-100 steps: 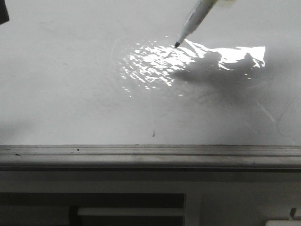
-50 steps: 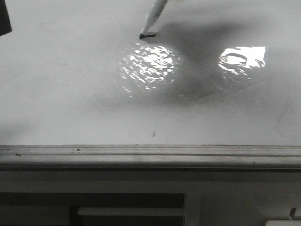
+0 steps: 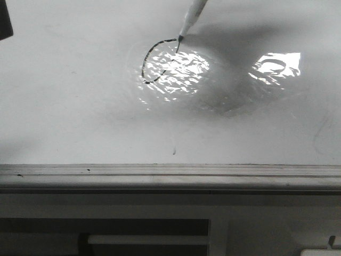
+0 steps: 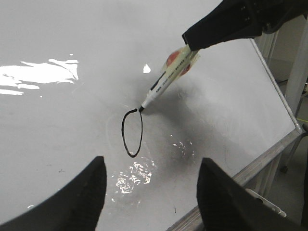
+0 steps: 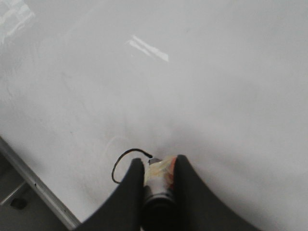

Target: Write number 9 on whiteboard

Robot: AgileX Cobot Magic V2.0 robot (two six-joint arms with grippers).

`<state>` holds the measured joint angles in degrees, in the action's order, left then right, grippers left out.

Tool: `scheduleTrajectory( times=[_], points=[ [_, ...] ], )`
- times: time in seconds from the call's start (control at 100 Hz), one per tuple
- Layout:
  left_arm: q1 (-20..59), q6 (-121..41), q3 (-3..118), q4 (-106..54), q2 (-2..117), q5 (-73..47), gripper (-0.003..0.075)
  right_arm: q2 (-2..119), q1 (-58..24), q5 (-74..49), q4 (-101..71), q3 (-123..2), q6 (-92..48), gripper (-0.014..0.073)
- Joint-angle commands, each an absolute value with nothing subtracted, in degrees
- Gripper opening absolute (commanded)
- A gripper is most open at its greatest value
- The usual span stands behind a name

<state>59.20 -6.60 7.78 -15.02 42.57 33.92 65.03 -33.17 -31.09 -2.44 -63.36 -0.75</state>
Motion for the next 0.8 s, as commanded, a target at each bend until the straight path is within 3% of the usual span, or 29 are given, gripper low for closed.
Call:
scheduleTrajectory(
  times=[0.0,0.14,0.44,0.79],
  points=[
    [59.28,-6.76,9.16,-14.87,42.45,37.94,0.0387,64.63,-32.57,-27.60,-1.51,-65.76,-1.36,-0.0061],
    [59.28,-6.76,9.16,-14.87,42.45,37.81,0.0387,65.90,-32.57,-33.12,-4.10,-63.27,-1.36,-0.0061],
    [59.28,-6.86,9.28,-12.62,44.25,35.46,0.0387,61.86,-34.90,-29.72,-8.59,-55.47,-1.70,-0.0061],
    [59.40,-6.75,16.59,3.36,60.90,35.60,0.0387,59.76,-44.16,-30.77,-10.53,-55.79,0.47,-0.0061]
  ],
)
